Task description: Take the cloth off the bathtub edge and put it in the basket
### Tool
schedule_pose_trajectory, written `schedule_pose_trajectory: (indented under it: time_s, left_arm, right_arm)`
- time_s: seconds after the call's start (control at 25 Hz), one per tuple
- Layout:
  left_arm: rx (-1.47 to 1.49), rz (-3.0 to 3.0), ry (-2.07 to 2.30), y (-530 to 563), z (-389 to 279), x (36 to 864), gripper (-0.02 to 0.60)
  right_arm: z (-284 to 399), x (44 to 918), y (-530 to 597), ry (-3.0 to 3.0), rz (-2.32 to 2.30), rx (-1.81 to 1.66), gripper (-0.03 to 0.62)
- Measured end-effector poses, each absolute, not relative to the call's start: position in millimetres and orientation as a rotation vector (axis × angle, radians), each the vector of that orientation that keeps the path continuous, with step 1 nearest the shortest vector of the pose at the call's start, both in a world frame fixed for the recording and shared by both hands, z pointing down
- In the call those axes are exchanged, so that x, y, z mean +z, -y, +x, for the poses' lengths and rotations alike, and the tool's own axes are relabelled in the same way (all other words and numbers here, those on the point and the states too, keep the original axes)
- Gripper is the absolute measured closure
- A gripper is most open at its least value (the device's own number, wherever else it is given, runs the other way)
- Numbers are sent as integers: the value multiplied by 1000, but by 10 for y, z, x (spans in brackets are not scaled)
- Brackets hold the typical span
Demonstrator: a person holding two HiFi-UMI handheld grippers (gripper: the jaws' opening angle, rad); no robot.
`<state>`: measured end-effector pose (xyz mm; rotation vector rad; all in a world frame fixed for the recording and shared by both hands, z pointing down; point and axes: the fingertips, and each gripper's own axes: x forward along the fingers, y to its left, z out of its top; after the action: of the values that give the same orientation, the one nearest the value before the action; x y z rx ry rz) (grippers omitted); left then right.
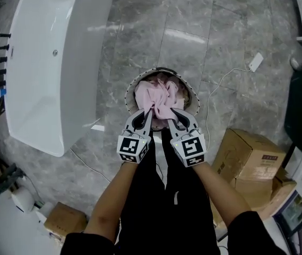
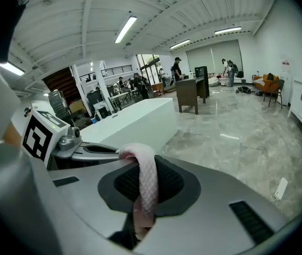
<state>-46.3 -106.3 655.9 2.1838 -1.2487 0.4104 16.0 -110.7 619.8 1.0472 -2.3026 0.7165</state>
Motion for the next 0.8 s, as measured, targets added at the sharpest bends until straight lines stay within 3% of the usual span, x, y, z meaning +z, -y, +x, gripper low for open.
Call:
schedule_pose_trajectory:
  time_s: [0.8]
  left_arm:
    - [677, 2024, 1072, 1111, -435, 8520, 560]
  right_arm:
    - [420, 8365, 1264, 1980, 1046, 835, 546]
